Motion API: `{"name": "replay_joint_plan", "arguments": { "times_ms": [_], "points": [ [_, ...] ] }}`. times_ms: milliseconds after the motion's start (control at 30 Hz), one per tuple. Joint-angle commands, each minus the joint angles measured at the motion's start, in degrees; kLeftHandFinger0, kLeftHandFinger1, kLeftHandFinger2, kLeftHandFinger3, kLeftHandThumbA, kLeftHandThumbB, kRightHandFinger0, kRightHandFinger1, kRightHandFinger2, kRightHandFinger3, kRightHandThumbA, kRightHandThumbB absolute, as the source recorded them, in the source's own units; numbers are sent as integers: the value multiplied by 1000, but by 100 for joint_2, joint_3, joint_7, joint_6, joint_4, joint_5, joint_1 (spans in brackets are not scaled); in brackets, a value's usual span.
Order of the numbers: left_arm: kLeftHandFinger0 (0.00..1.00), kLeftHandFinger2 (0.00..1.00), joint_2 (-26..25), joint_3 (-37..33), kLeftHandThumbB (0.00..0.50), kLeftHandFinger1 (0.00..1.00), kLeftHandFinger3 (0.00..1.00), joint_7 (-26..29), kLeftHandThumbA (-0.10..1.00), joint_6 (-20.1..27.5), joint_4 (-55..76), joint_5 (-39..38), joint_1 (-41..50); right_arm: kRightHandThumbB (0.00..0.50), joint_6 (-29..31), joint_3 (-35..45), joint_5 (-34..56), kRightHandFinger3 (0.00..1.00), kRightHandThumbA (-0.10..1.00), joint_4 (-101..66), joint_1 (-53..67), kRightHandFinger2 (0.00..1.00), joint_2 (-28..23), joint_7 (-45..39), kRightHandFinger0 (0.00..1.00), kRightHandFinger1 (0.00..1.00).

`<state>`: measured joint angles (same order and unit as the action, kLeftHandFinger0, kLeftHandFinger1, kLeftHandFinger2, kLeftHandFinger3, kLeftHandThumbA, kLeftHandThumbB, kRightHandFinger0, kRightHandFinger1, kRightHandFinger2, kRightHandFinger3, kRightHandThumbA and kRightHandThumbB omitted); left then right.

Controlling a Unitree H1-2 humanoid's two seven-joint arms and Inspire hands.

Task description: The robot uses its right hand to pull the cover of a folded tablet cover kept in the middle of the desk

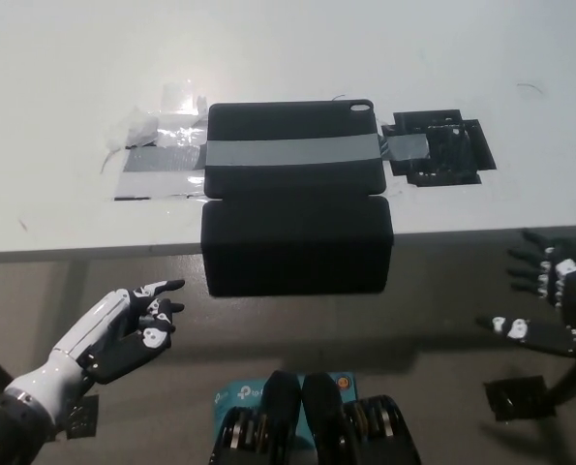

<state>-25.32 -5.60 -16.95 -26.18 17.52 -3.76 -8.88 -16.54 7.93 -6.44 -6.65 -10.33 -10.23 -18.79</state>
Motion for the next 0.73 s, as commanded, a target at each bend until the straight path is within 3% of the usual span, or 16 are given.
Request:
{"name": "replay_joint_plan", "arguments": {
  "times_ms": [0, 200, 267, 600, 633, 700],
  "points": [
    [781, 982, -128, 80, 56, 854, 1000, -8, 1000, -75, 106, -36, -51, 95, 529, -322, -187, 1000, 970, -138, -73, 833, -119, 195, 790, 783],
    [755, 962, -116, 115, 73, 840, 1000, -8, 1000, -75, 123, -64, -123, 92, 491, -411, -189, 1000, 1000, -140, -165, 866, -228, 348, 909, 846],
    [756, 963, -118, 114, 60, 842, 1000, -13, 1000, -75, 144, -59, -121, 74, 576, -436, -198, 1000, 1000, -100, -174, 852, -260, 372, 915, 833],
    [749, 975, -132, 126, 31, 844, 1000, -45, 1000, -75, 144, -80, -125, 75, 524, -565, -188, 1000, 1000, -132, -179, 862, -356, 396, 890, 838],
    [756, 986, -138, 121, 38, 853, 1000, -40, 1000, -75, 149, -75, -120, 43, 578, -554, -150, 1000, 1000, -106, -179, 854, -346, 408, 890, 830],
    [757, 990, -140, 114, 44, 856, 1000, -27, 1000, -75, 145, -55, -118, 42, 593, -571, -161, 1000, 1000, -100, -181, 855, -362, 405, 889, 829]
  ]
}}
